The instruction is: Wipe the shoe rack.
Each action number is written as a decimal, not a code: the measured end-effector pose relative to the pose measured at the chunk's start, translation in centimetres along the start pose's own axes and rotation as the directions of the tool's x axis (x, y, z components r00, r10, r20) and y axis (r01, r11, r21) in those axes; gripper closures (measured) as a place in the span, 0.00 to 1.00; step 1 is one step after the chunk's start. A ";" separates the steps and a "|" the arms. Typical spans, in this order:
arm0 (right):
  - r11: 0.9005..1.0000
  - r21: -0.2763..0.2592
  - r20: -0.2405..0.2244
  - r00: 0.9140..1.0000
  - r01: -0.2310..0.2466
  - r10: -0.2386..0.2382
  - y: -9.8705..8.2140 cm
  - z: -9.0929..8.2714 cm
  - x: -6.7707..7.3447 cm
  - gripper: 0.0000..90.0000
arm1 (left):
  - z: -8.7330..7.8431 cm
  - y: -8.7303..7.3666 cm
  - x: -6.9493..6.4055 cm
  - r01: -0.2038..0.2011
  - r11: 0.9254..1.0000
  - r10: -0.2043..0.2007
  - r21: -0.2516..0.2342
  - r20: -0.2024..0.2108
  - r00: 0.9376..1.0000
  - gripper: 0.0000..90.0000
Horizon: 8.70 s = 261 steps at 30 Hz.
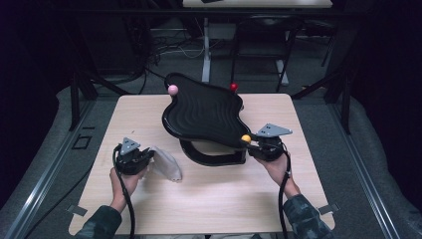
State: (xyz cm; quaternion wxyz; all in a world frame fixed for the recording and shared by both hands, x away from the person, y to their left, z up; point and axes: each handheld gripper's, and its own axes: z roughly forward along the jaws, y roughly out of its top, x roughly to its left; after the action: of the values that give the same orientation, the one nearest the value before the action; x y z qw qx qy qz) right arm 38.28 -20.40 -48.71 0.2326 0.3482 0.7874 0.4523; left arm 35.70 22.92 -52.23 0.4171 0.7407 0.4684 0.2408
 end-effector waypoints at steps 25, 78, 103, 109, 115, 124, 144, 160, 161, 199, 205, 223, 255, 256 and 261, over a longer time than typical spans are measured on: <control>0.997 0.017 0.108 0.991 -0.077 0.074 0.8 1.4 0.7 0.66 | -1.3 6.9 0.4 -0.078 0.987 0.084 -0.138 0.038 0.996 0.92; 0.996 0.024 0.134 0.988 -0.081 0.077 0.8 1.5 1.1 0.66 | 1.1 16.7 -0.1 -0.211 0.976 0.216 -0.058 0.129 0.968 0.93; 0.996 0.036 0.165 0.983 -0.082 0.075 1.0 1.6 1.8 0.66 | -4.8 13.2 -3.2 -0.236 0.968 0.247 -0.088 0.137 0.959 0.93; 0.996 0.039 0.166 0.984 -0.080 0.072 1.0 1.6 1.7 0.66 | -5.4 12.5 -4.4 -0.253 0.962 0.266 -0.101 0.151 0.952 0.93; 0.996 0.038 0.165 0.984 -0.079 0.071 1.1 1.6 1.7 0.66 | -5.7 12.0 -5.7 -0.277 0.956 0.291 -0.100 0.174 0.941 0.93; 0.997 0.039 0.162 0.985 -0.070 0.062 1.1 1.6 1.8 0.66 | -4.9 11.5 -7.9 -0.313 0.946 0.325 -0.090 0.221 0.920 0.93; 0.997 0.038 0.157 0.986 -0.065 0.059 1.1 1.6 1.9 0.66 | -4.6 13.5 -3.1 -0.221 0.972 0.228 -0.077 0.115 0.967 0.93; 0.997 0.038 0.152 0.987 -0.063 0.056 1.1 1.6 1.8 0.66 | -0.4 18.0 -0.8 -0.245 0.969 0.245 -0.018 0.148 0.958 0.93; 0.997 0.038 0.152 0.987 -0.063 0.056 1.1 1.6 1.8 0.66 | -0.4 18.0 -0.8 -0.245 0.969 0.245 -0.018 0.148 0.958 0.93; 0.998 0.038 0.148 0.988 -0.057 0.051 1.1 1.6 1.7 0.66 | 0.5 10.6 3.8 -0.067 0.996 0.077 -0.064 0.161 0.984 0.92; 0.998 0.038 0.149 0.987 -0.059 0.052 1.1 1.6 1.8 0.66 | 1.6 7.9 3.5 -0.056 0.997 0.065 -0.056 0.170 0.983 0.92; 0.998 0.037 0.148 0.988 -0.057 0.051 1.1 1.6 1.8 0.66 | 8.2 2.9 -1.3 -0.070 0.997 0.074 -0.032 0.154 0.985 0.91; 0.998 0.037 0.146 0.988 -0.056 0.050 1.1 1.6 1.7 0.66 | 12.4 1.2 -3.9 -0.075 0.997 0.076 -0.026 0.061 0.995 0.92; 0.998 0.037 0.145 0.988 -0.056 0.050 1.1 1.6 1.7 0.66 | 12.3 1.1 -4.4 -0.085 0.996 0.086 -0.021 0.076 0.993 0.92; 0.998 0.037 0.146 0.988 -0.056 0.050 1.1 1.6 1.7 0.66 | 12.0 0.6 -5.7 -0.098 0.995 0.100 -0.029 0.106 0.989 0.92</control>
State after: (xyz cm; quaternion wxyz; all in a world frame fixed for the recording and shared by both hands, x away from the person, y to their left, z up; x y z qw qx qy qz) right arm 38.61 -17.81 -48.64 0.2698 0.4059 0.7680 0.4156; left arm 42.39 13.03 -57.98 0.4381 0.7699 0.4050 0.2267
